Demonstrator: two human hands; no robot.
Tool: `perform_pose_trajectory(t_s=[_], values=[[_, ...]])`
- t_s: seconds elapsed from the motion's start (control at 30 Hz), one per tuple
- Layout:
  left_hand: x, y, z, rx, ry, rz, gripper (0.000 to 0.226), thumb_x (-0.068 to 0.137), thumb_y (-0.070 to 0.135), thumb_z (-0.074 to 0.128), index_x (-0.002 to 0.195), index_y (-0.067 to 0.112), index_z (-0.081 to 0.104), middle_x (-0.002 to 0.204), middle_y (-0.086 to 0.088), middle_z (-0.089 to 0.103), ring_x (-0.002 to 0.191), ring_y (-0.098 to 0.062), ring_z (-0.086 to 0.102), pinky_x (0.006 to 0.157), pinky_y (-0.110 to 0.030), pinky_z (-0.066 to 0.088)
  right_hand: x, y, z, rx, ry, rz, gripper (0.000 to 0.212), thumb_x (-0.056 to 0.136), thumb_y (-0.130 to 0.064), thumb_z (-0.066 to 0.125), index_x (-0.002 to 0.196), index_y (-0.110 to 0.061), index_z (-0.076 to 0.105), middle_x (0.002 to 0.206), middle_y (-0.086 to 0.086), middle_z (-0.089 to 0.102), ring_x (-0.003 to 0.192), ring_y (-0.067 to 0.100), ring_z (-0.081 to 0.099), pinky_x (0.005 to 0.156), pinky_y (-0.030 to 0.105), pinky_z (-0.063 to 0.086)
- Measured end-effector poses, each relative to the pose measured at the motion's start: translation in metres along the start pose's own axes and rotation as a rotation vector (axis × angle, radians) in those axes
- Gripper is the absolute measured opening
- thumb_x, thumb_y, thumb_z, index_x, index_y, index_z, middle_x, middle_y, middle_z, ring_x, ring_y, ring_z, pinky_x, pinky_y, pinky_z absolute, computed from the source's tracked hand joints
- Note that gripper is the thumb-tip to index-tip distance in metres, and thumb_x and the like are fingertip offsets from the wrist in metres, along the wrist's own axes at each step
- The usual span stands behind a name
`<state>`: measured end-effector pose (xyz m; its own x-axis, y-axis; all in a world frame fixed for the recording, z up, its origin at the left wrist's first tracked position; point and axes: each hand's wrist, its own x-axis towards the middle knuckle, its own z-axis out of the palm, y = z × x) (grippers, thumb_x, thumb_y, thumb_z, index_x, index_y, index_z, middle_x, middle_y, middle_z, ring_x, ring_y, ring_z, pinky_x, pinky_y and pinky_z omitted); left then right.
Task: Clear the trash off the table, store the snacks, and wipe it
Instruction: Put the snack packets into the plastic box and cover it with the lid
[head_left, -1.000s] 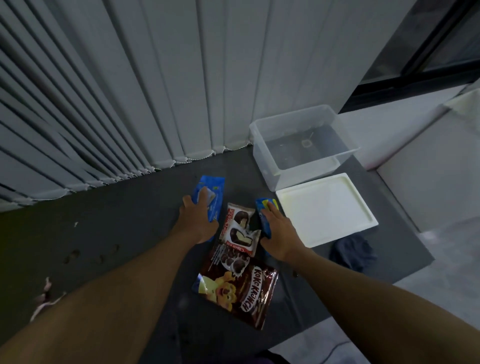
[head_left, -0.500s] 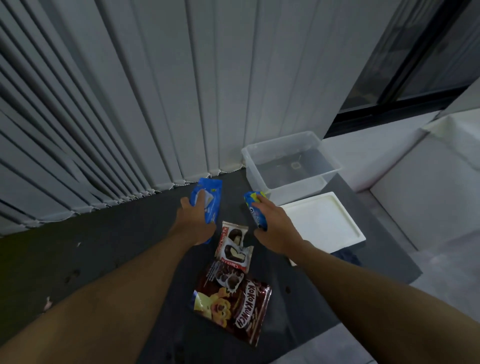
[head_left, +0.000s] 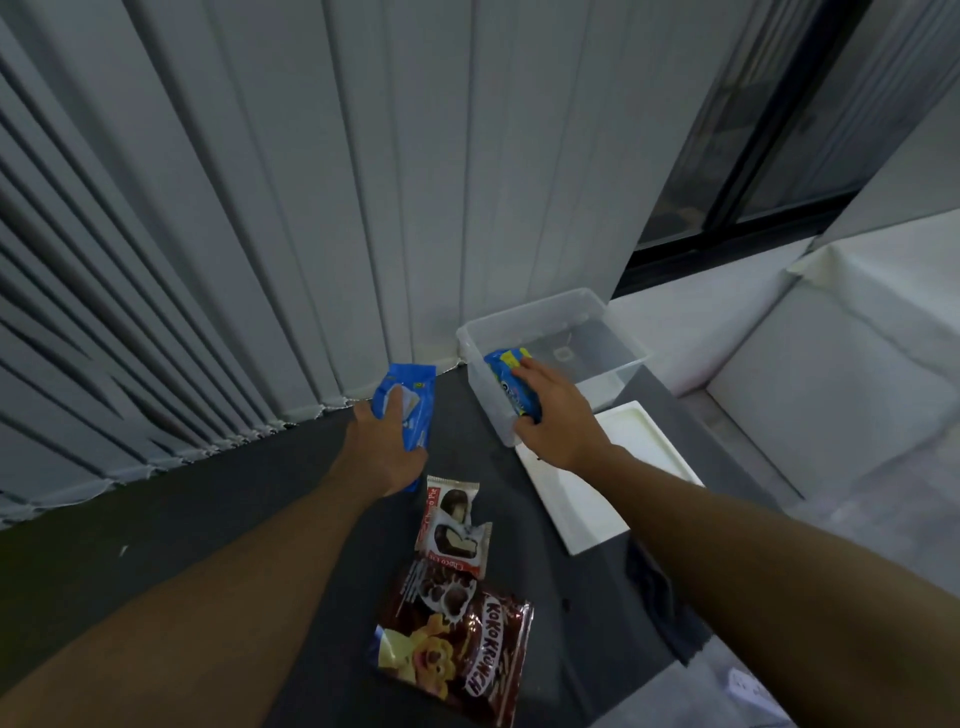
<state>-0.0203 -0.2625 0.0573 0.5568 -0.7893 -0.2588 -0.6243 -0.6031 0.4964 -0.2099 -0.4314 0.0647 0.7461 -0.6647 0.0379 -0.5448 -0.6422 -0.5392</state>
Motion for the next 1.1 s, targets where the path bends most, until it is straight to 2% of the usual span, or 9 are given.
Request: perform_pose_trajectory(t_s=[0.17, 0.37, 0.53, 0.63, 0.77, 0.83, 0.93, 1.0, 1.1], values=[[0.013, 0.008, 0.002, 0.002, 0.052, -0.042, 0.086, 0.087, 0.038, 0.064, 0.153, 0.021, 0.011, 0.142, -0.020, 0.023, 0.125, -0.039, 0.042, 0.103, -0.045, 0.046, 0.042, 0.015, -0.016, -0.011, -0.022, 0.002, 0.072, 0.089, -0.017, 0.067, 0.153, -0.018, 0.033, 0.160, 0.001, 0.027, 0.141, 0.026, 0.034, 0.115, 0.038, 0.035], [0.028, 0.015, 0.012, -0.097, 0.044, -0.169, 0.087, 0.088, 0.038, 0.061, 0.155, 0.027, 0.006, 0.144, -0.008, 0.017, 0.129, -0.033, 0.038, 0.106, -0.043, 0.045, 0.101, 0.037, -0.019, -0.092, -0.119, -0.043, 0.071, 0.090, -0.018, 0.067, 0.152, -0.014, 0.033, 0.159, 0.004, 0.028, 0.140, 0.028, 0.036, 0.118, 0.043, 0.031], [0.037, 0.018, 0.023, -0.092, 0.041, -0.256, 0.088, 0.089, 0.042, 0.061, 0.156, 0.027, 0.006, 0.140, -0.012, 0.021, 0.129, -0.034, 0.040, 0.105, -0.042, 0.044, 0.140, 0.052, 0.006, -0.152, -0.317, -0.068, 0.069, 0.080, -0.017, 0.072, 0.144, -0.013, 0.046, 0.148, 0.008, 0.043, 0.132, 0.030, 0.046, 0.110, 0.037, 0.038], [0.039, 0.016, 0.029, -0.079, 0.049, -0.287, 0.088, 0.089, 0.044, 0.060, 0.156, 0.026, 0.006, 0.137, -0.011, 0.024, 0.123, -0.033, 0.046, 0.100, -0.039, 0.047, 0.153, 0.059, 0.027, -0.197, -0.430, -0.089, 0.056, 0.076, -0.013, 0.074, 0.128, -0.005, 0.056, 0.131, 0.015, 0.055, 0.118, 0.034, 0.054, 0.098, 0.039, 0.045], [0.041, 0.013, 0.033, -0.090, 0.057, -0.319, 0.087, 0.090, 0.044, 0.061, 0.155, 0.026, 0.006, 0.135, -0.009, 0.024, 0.119, -0.031, 0.047, 0.097, -0.037, 0.049, 0.161, 0.072, 0.058, -0.222, -0.550, -0.075, 0.051, 0.078, -0.020, 0.076, 0.121, -0.005, 0.055, 0.122, 0.009, 0.055, 0.114, 0.030, 0.057, 0.094, 0.035, 0.046], [0.041, 0.011, 0.035, -0.107, 0.048, -0.337, 0.085, 0.090, 0.042, 0.060, 0.155, 0.028, 0.007, 0.135, -0.008, 0.024, 0.118, -0.030, 0.048, 0.097, -0.037, 0.049, 0.163, 0.078, 0.073, -0.250, -0.625, -0.060, 0.053, 0.081, -0.020, 0.070, 0.127, -0.003, 0.051, 0.131, 0.013, 0.048, 0.121, 0.033, 0.054, 0.098, 0.033, 0.043], [0.042, 0.007, 0.037, -0.116, 0.032, -0.367, 0.085, 0.090, 0.043, 0.060, 0.155, 0.030, 0.006, 0.136, -0.007, 0.023, 0.118, -0.030, 0.047, 0.099, -0.040, 0.049, 0.165, 0.083, 0.084, -0.340, -0.769, -0.015, 0.086, 0.090, -0.021, 0.064, 0.155, -0.002, 0.010, 0.162, 0.018, 0.005, 0.143, 0.035, 0.029, 0.112, 0.032, 0.027], [0.042, 0.005, 0.039, -0.119, 0.021, -0.387, 0.087, 0.089, 0.044, 0.060, 0.155, 0.031, 0.005, 0.137, -0.007, 0.022, 0.118, -0.030, 0.047, 0.100, -0.041, 0.049, 0.169, 0.087, 0.086, -0.388, -0.807, -0.028, 0.096, 0.090, -0.025, 0.067, 0.157, -0.006, 0.001, 0.163, 0.018, -0.012, 0.150, 0.038, 0.012, 0.119, 0.042, 0.020], [0.043, 0.006, 0.040, -0.122, 0.025, -0.379, 0.086, 0.089, 0.043, 0.061, 0.154, 0.031, 0.007, 0.134, -0.006, 0.024, 0.114, -0.028, 0.048, 0.098, -0.040, 0.050, 0.174, 0.090, 0.088, -0.405, -0.866, -0.032, 0.101, 0.089, -0.028, 0.069, 0.157, -0.009, -0.004, 0.162, 0.016, -0.018, 0.151, 0.039, 0.003, 0.120, 0.046, 0.014]])
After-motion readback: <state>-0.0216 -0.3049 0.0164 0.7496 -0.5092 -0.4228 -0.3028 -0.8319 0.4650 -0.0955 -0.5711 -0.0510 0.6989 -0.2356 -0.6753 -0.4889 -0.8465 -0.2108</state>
